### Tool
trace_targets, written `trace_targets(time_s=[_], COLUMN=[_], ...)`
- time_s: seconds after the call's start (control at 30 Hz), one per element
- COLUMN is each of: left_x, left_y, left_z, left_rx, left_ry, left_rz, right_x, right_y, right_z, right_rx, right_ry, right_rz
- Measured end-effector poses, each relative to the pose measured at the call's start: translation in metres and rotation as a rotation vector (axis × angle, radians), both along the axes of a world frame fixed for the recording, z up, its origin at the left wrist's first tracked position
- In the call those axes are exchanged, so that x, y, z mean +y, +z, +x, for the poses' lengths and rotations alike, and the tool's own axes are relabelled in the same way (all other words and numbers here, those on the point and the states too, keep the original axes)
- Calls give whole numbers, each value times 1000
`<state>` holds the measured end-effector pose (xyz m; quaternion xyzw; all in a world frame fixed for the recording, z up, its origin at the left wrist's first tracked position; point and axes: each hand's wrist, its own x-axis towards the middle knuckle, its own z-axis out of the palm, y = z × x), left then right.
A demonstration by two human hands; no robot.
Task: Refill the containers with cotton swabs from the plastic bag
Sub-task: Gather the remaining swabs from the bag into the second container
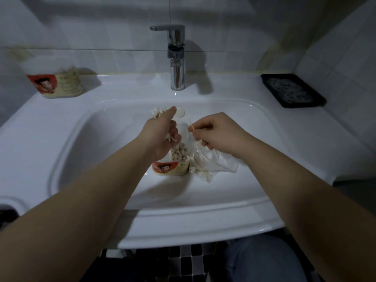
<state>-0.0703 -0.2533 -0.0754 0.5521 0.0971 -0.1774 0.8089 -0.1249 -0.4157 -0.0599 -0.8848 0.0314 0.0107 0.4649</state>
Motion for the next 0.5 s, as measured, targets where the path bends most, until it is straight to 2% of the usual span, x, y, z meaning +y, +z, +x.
trace_targets(time_s=[0.13, 0.23, 0.37, 0.43, 0.5], left_x=[-3, -9, -14, -12, -8], left_y=[1, 1, 0, 1, 1], left_z=[-9, -18, -19, -15, -13], left_rx=[-94, -181, -179, -139, -114], left_ry=[-136, -242, -184, -149, -154], left_rz=[165, 199, 234, 244, 242], right_x=[0, 3, 1, 1, 1], right_y=[1, 0, 4, 8, 13], right_z=[0, 1, 2, 4, 5], right_rx=[-55, -50, 9, 32, 39], right_ry=[-42, -48, -80, -160, -209], right_rz=[154, 152, 160, 284, 580])
